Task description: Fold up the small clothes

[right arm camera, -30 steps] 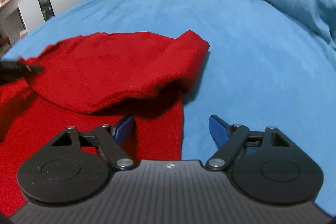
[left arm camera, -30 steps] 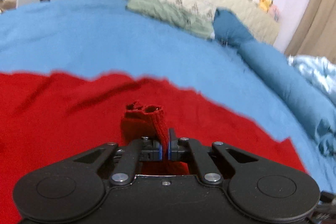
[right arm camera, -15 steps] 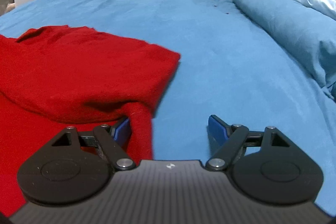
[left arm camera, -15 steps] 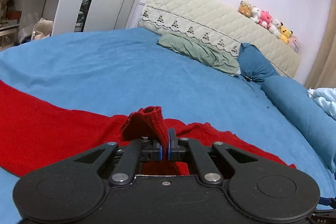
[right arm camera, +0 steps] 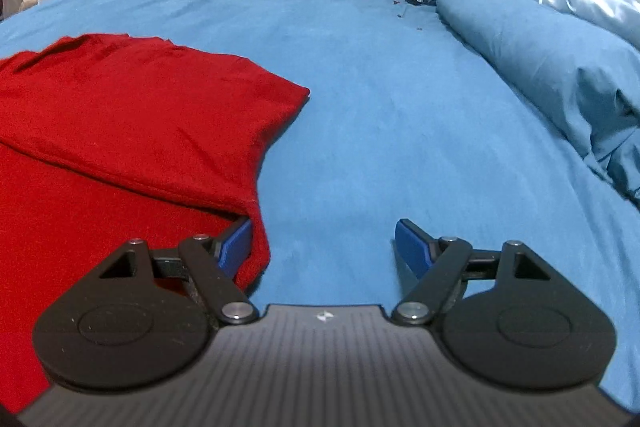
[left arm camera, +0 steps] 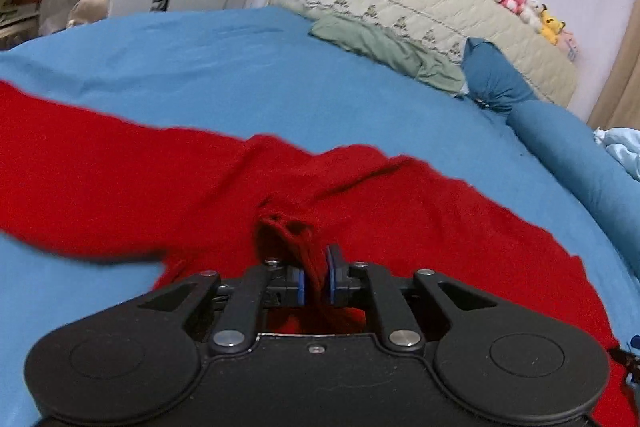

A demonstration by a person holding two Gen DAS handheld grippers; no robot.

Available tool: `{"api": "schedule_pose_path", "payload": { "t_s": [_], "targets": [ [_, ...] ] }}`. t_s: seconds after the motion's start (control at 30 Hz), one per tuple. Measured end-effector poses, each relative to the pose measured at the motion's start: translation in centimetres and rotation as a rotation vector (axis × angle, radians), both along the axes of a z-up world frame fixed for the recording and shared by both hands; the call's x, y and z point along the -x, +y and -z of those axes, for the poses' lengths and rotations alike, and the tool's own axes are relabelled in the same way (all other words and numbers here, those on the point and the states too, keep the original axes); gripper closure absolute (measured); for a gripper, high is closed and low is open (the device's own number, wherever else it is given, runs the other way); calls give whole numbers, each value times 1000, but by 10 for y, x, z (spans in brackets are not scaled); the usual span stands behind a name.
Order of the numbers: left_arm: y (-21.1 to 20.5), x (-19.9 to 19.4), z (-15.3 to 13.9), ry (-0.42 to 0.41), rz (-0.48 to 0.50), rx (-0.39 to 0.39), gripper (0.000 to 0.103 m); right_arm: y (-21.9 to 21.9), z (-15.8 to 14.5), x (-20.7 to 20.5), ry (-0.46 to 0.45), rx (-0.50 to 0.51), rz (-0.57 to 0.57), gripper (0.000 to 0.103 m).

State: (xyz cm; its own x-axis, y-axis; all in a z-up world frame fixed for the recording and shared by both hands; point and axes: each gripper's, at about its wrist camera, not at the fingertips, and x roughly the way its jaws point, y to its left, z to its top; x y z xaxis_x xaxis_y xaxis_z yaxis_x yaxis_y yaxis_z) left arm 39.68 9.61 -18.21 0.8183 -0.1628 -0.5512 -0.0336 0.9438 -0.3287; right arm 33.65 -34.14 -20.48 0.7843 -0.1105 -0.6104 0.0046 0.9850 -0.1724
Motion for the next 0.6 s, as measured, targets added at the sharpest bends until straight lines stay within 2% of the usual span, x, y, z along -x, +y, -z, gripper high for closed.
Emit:
{"api": "schedule_pose_path", "payload": {
  "t_s": [0.07, 0.13, 0.2, 0.3, 0.4, 0.47, 0.53, 0.57, 0.6],
  "targets": [
    [6, 13, -4, 10, -25, -22, 76, -1, -6, 5, -1, -3, -6, 11],
    [12, 22, -11, -10, -34, -41, 59, 5, -18, 11, -34, -33, -38, 10],
    [14, 23, -19, -33, -40, -53, 54, 11, -31, 12, -84, -108, -88, 8],
    [7, 13, -30, -63, -23, -85, 54, 25, -40, -11, -94, -272, -128, 8],
    [-12, -6, -30, -54, 63, -81, 54, 41, -34, -38, -87, -382, -143, 8],
    [-23, -20, -21, -19, 125, -86, 53, 49, -23, -54, -59, -400, -126, 8],
    [-29, -34, -4, 61, 149, -91, 48, 49, -6, -66, 3, -408, -72, 8],
    [-29, -37, 2, 75, 150, -99, 48, 46, 1, -67, 16, -416, -50, 9],
    [-28, -35, 4, 55, 151, -105, 47, 43, 2, -63, -5, -422, -52, 9]
  ]
}}
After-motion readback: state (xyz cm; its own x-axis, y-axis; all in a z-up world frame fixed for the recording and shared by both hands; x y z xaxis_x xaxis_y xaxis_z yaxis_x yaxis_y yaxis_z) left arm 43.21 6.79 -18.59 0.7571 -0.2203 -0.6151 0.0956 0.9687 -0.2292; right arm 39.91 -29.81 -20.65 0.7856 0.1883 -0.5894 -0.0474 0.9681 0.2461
